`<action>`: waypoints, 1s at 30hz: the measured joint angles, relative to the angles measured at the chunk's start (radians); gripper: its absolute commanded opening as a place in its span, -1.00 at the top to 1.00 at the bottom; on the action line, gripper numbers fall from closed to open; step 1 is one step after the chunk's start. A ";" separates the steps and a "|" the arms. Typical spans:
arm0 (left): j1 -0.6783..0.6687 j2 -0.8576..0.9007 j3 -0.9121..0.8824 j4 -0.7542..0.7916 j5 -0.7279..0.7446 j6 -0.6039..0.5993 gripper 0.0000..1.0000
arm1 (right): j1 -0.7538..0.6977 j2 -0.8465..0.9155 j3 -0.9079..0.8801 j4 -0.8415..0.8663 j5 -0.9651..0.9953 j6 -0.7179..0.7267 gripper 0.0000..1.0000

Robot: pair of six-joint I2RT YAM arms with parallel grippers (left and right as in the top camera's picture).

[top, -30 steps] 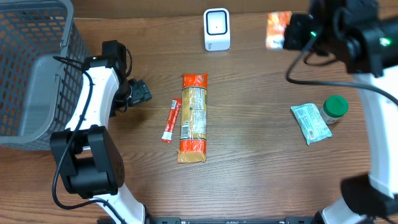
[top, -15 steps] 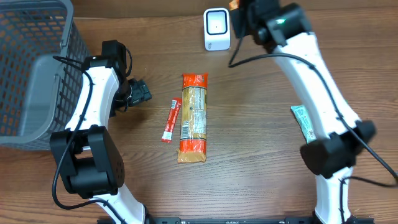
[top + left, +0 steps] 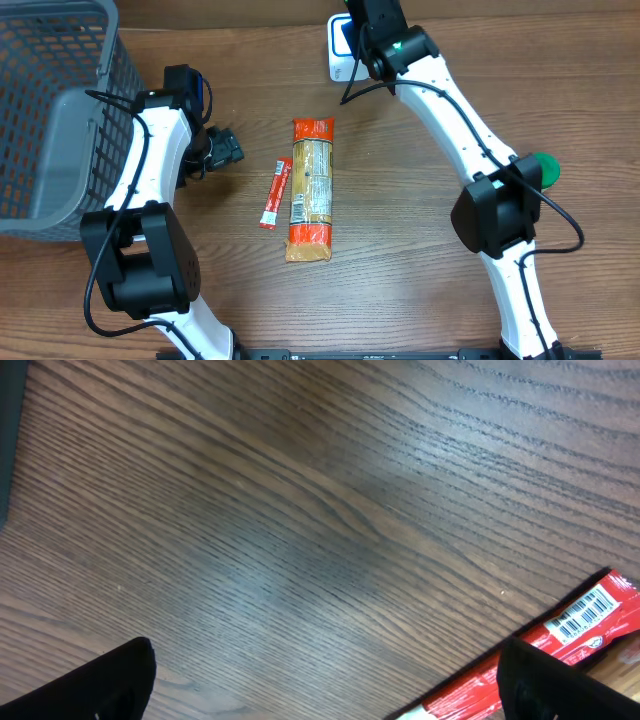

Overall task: Scan the item barcode
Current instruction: 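Hold the orange packet in front of the white scanner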

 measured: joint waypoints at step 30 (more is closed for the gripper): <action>0.000 0.000 0.000 0.000 0.000 0.000 -1.00 | 0.076 0.144 0.000 0.210 0.146 -0.248 0.93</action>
